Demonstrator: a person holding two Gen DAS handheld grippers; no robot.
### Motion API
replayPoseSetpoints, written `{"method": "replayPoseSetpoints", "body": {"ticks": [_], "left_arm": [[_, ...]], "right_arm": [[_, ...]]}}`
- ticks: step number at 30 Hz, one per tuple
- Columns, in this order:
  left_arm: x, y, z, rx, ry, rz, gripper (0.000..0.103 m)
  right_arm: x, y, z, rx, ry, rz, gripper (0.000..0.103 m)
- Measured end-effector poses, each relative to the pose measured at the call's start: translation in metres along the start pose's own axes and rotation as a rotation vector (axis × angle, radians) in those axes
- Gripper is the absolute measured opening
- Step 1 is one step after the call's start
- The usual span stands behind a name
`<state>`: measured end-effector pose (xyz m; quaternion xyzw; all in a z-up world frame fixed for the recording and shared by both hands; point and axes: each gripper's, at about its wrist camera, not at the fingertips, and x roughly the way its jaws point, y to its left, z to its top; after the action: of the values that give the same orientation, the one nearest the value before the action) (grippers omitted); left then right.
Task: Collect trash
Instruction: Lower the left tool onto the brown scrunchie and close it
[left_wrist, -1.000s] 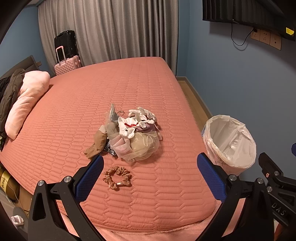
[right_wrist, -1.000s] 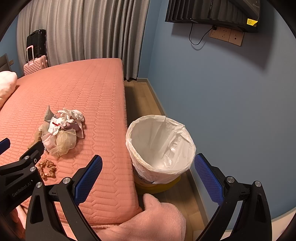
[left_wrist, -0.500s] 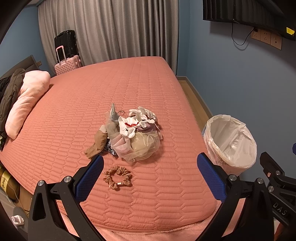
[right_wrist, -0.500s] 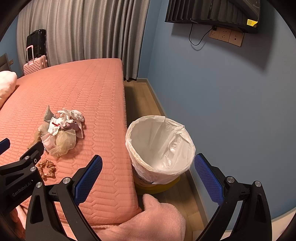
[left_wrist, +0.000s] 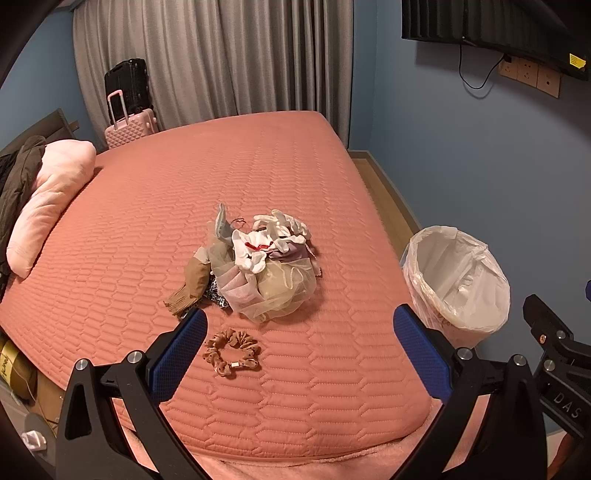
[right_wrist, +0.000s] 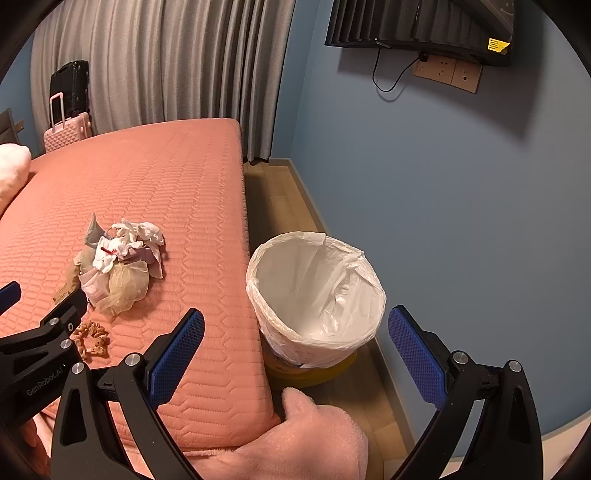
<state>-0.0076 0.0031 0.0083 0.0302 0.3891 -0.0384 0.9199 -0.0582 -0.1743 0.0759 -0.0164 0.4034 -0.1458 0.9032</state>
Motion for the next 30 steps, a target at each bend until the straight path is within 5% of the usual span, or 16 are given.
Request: {"method": "replayPoseSetpoints", "body": {"ticks": [22, 30], "left_arm": [[0.028, 0.033, -0.007, -0.009, 0.033, -0.016, 0.096], [0.086, 0.081, -0.034, -0.061, 0.165, -0.004, 0.096]], "right_arm": [[0.009, 0.031, 0.004, 0.013, -0.014, 0.018, 0.097], [0.029, 0.060, 0.000, 0.017, 0.009, 0.062, 0.097]]}}
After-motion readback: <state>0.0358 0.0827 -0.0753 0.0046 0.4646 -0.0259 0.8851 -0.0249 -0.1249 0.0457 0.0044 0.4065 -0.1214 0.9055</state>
